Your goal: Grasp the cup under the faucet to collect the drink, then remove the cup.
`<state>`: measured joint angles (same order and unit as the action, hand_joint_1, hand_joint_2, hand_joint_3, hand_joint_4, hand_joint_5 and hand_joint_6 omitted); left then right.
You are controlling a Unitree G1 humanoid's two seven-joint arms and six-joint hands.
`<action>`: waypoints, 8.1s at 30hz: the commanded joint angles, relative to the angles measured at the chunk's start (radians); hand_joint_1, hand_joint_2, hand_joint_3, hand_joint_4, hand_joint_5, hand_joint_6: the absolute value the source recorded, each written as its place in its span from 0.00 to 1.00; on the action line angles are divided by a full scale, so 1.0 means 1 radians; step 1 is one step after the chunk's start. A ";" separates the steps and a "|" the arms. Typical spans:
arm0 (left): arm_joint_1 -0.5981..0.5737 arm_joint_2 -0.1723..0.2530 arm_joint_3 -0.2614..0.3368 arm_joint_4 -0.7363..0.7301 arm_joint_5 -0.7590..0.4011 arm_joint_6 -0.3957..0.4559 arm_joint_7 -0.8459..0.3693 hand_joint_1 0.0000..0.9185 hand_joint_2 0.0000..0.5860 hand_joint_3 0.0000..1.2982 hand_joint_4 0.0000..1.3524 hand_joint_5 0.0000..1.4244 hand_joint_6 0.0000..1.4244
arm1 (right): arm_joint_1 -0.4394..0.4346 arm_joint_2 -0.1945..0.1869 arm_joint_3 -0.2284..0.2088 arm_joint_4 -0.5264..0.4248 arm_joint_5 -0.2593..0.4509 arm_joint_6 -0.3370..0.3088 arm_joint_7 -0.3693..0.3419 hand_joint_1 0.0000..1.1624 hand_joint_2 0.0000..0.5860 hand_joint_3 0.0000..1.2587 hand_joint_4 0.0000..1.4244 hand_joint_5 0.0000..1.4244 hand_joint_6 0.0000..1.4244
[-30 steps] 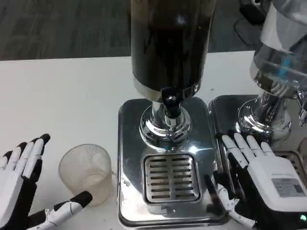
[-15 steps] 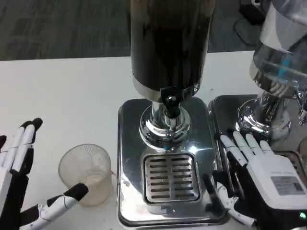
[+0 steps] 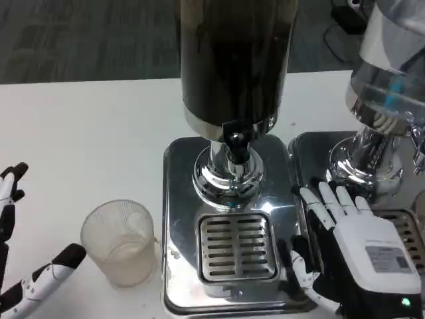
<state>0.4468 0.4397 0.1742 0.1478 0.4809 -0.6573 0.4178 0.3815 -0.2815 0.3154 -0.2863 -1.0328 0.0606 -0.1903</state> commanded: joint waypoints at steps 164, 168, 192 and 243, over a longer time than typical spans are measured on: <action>-0.389 -0.013 -0.276 0.505 0.174 -0.275 0.322 0.63 0.26 0.36 0.34 0.49 0.47 | -0.044 -0.011 0.002 0.012 0.049 0.054 -0.005 0.35 0.90 0.21 0.01 0.00 0.01; -0.409 -0.016 -0.284 0.500 0.175 -0.286 0.312 0.62 0.26 0.36 0.34 0.49 0.47 | -0.038 -0.011 0.001 0.006 0.044 0.057 -0.010 0.35 0.90 0.21 0.01 0.00 0.01; -0.668 -0.107 -0.470 0.748 0.203 -0.358 0.223 0.58 0.23 0.37 0.34 0.49 0.49 | 0.027 0.036 -0.019 -0.066 0.009 0.109 -0.032 0.35 0.90 0.21 0.01 0.00 0.01; -0.753 -0.089 -0.653 0.857 0.292 -0.243 0.409 0.09 0.05 0.10 0.06 0.26 0.15 | 0.025 0.044 -0.026 -0.059 0.055 0.107 -0.025 0.36 0.89 0.21 0.01 0.00 0.01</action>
<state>-0.3192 0.3375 -0.4863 1.0235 0.7888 -0.8907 0.8439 0.4130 -0.2367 0.2889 -0.3539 -0.9855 0.1784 -0.2160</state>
